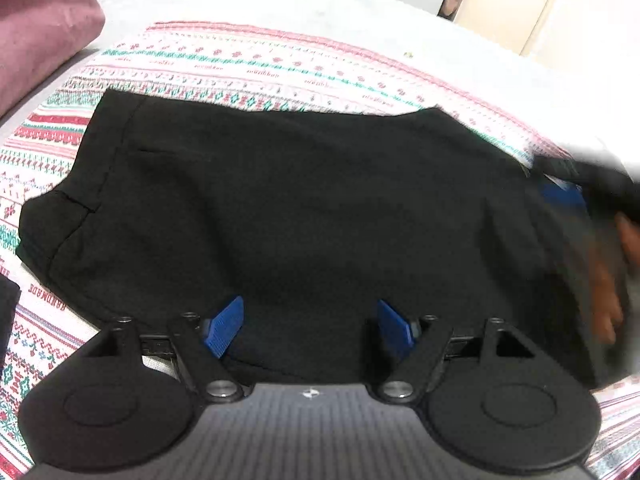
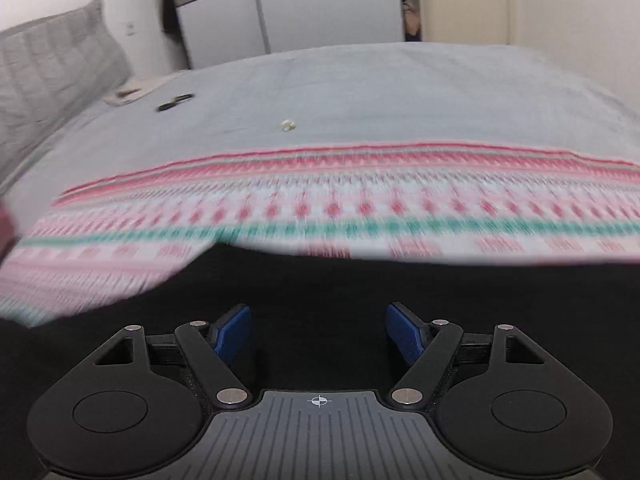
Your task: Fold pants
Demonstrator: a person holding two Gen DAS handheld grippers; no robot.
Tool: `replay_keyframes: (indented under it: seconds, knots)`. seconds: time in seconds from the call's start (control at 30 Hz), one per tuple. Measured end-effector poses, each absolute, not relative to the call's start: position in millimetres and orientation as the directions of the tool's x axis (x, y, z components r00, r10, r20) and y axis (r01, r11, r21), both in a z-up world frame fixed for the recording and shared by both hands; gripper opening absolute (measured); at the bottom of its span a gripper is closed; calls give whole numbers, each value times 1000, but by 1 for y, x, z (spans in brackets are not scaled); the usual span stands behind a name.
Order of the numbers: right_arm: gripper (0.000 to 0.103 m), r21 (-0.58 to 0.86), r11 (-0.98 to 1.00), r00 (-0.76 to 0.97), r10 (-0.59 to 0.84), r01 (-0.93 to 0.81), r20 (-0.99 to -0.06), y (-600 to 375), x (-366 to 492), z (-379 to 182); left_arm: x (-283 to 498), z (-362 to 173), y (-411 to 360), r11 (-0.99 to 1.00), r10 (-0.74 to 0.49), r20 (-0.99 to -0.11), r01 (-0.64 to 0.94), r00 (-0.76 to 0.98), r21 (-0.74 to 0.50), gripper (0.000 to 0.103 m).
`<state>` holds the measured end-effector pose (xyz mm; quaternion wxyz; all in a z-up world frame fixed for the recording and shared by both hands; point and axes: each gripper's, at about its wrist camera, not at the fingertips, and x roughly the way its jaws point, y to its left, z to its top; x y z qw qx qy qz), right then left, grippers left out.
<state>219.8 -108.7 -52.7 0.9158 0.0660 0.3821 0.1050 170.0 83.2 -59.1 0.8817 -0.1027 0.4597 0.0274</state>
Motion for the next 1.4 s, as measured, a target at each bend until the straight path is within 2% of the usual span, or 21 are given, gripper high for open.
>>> replay_keyframes:
  seconds: [0.13, 0.23, 0.37, 0.67, 0.83, 0.93, 1.13, 1.3, 1.4]
  knots:
    - [76, 206, 972, 650, 227, -109, -725, -173, 146, -47, 164, -50, 69, 986, -16, -790, -120, 613, -113, 94]
    - [76, 204, 979, 640, 171, -23, -749, -215, 122, -38, 158, -46, 53, 988, -59, -777, -73, 627, -134, 95]
    - [78, 212, 977, 689, 139, 22, -711, -259, 96, -25, 155, -48, 30, 994, -61, -773, -31, 632, -104, 96]
    - [79, 120, 992, 597, 74, 38, -799, -291, 131, -85, 165, -61, 16, 999, -4, -788, -37, 616, -33, 96]
    - [79, 80, 997, 579, 63, 4, -813, -321, 124, -89, 164, -66, 21, 998, 7, -805, -52, 593, -30, 96]
    - [79, 82, 995, 573, 38, 51, -818, -341, 117, -87, 166, -68, 25, 998, 8, -806, -55, 591, -30, 96]
    - [78, 128, 953, 586, -61, 275, -808, -420, 109, -89, 166, -69, 33, 996, 14, -810, -83, 587, -43, 96]
    - [74, 214, 841, 591, -148, 498, -793, -492, 93, -93, 163, -67, 39, 993, 11, -809, -100, 588, -59, 96]
    - [75, 233, 753, 599, -253, 615, -760, -524, 79, -83, 167, -70, 40, 992, 11, -811, -111, 585, -66, 96]
